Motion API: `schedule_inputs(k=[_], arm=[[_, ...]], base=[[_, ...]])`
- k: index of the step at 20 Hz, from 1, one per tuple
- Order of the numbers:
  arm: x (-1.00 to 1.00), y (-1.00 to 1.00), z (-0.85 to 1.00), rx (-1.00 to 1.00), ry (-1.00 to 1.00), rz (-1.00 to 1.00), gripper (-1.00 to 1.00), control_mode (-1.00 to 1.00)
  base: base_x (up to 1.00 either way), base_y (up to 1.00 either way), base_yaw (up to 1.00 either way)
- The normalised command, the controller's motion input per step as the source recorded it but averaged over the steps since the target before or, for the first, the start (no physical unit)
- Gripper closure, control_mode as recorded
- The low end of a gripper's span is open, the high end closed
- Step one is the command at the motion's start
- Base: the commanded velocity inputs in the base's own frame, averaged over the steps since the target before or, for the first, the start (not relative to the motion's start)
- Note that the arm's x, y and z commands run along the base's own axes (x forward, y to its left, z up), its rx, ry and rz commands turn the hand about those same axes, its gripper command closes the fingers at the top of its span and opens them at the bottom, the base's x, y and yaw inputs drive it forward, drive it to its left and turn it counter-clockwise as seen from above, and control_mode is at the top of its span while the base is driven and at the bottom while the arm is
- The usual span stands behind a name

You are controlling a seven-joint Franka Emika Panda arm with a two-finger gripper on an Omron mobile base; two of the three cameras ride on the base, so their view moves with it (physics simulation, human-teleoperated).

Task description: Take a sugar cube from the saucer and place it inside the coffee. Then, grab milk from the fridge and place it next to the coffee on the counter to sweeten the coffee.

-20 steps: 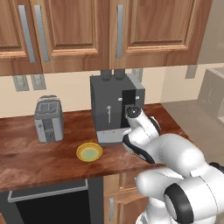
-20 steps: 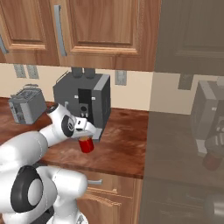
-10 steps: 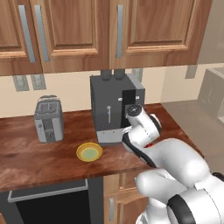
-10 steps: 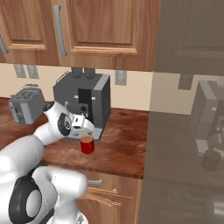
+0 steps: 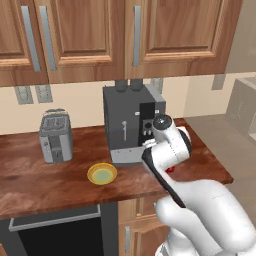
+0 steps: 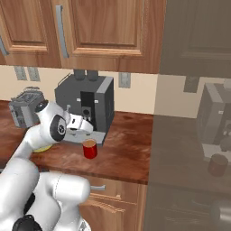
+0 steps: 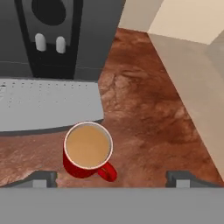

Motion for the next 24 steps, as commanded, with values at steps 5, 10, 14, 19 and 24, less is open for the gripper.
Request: schedule_inputs(k=[5, 10, 14, 19, 24], arm=[[-0.83, 0.00, 0.39, 0.24, -0.17, 0.05, -1.00, -1.00], [-0.75, -0.10, 0.27, 0.25, -0.17, 0.06, -1.00, -1.00], [-0.16, -0.08, 0.18, 0.08, -0.04, 0.00, -1.00, -1.00], [0.00, -0.01, 0.04, 0.01, 0.00, 0.00, -1.00, -1.00], [0.00, 0.00, 0.00, 0.00, 0.00, 0.00, -1.00, -1.00]], base=[[0.00, 0.00, 0.00], [0.00, 0.00, 0.00], [0.00, 0.00, 0.00], [0.00, 0.00, 0.00], [0.00, 0.00, 0.00]])
